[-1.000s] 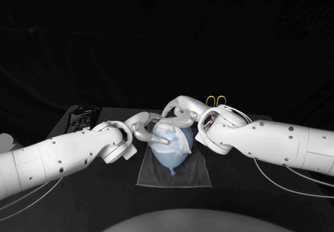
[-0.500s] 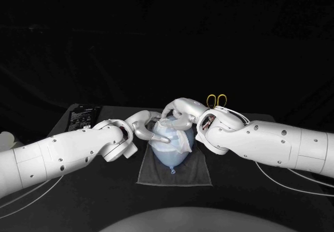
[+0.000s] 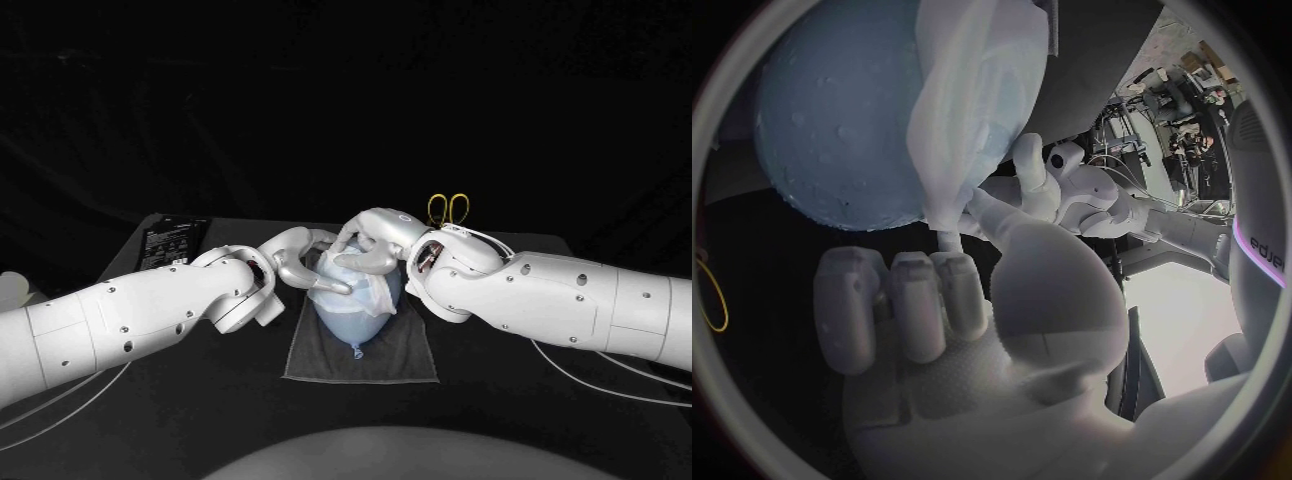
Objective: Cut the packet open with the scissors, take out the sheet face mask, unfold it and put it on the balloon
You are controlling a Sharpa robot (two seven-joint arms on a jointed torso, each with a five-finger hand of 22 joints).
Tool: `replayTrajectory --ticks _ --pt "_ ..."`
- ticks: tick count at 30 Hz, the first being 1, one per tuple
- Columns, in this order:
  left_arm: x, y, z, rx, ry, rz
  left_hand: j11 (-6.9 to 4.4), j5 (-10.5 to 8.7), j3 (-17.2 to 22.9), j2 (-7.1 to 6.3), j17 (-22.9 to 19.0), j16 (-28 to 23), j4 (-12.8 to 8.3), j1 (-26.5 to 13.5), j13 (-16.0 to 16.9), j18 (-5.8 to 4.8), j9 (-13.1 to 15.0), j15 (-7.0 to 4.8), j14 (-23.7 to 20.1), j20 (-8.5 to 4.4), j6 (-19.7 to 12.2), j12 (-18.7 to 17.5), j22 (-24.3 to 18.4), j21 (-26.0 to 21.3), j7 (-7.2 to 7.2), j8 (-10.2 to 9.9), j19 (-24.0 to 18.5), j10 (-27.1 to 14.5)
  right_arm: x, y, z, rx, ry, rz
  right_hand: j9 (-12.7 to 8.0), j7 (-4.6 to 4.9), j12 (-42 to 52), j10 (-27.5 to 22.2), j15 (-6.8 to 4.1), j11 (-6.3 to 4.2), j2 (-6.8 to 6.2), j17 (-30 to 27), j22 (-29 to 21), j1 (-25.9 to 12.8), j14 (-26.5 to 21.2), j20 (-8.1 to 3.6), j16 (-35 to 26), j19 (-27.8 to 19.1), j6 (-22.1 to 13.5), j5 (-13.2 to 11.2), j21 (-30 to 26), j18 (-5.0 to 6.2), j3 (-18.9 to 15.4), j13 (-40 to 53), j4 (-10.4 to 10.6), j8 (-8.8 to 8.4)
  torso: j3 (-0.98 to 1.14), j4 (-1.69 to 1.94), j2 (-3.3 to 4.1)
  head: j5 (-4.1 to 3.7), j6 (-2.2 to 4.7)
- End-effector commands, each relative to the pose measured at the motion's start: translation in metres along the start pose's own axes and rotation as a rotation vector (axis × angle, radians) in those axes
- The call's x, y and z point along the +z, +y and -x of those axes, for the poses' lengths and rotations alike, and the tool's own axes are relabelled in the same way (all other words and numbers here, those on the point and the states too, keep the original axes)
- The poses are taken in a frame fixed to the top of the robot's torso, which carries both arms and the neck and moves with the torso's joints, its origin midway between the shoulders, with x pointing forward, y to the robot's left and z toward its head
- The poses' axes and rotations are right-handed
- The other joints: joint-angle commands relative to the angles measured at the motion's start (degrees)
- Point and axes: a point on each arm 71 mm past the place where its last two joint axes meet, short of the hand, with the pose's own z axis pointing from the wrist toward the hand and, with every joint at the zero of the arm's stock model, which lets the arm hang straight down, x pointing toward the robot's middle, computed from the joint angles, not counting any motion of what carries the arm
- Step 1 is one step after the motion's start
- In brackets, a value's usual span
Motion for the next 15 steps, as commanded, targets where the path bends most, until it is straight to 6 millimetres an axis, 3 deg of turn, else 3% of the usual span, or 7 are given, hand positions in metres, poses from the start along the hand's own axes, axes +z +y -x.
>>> replayTrajectory --ticks 1,11,15 --pt "0.0 0.0007 -0.0056 -0.008 0.039 0.009 0.16 0.12 0.07 0.03 0.08 -0.34 0.05 0.42 0.09 -0.66 0.05 -0.36 -0.06 0.08 0.32 0.19 0.05 0.1 6.68 0.38 -0.39 0.43 -0.0006 0.0009 -0.0023 -0.021 0.017 0.008 -0.05 -0.02 0.37 5.99 -0.16 -0.24 0.0 15.08 13.63 0.59 6.08 0.16 0.2 4.32 0.44 0.22 0.25 -0.61 -0.31 15.07 0.01 -0.2 -0.03 0.0 -0.01 0.02 -0.05" --pt "-0.0003 0.0011 -0.0053 -0.008 0.039 0.01 0.16 0.12 0.07 0.03 0.08 -0.34 0.05 0.42 0.09 -0.66 0.05 -0.36 -0.06 0.08 0.32 0.19 0.05 0.1 6.68 0.38 -0.39 0.43 -0.0016 -0.0034 -0.0034 -0.028 0.026 -0.004 -0.34 -0.27 0.37 5.99 -0.31 -0.44 0.8 15.08 13.65 1.38 6.08 0.07 0.2 4.34 2.1 0.21 0.31 -0.62 -0.55 15.07 0.48 -0.29 0.02 0.01 0.0 0.0 -0.24" --pt "-0.0005 0.0011 -0.0053 -0.008 0.039 0.01 0.16 0.12 0.07 0.03 0.08 -0.34 0.05 0.42 0.09 -0.66 0.05 -0.36 -0.06 0.08 0.32 0.19 0.05 0.1 6.68 0.38 -0.39 0.43 -0.0024 -0.0032 -0.0042 -0.044 0.024 0.004 -0.39 -0.85 0.37 5.99 -0.67 -0.93 2.58 15.08 13.69 3.43 6.08 -0.15 0.2 4.39 3.94 0.22 0.46 -0.65 0.36 15.07 0.11 0.07 0.06 -0.04 0.04 0.0 -0.28"
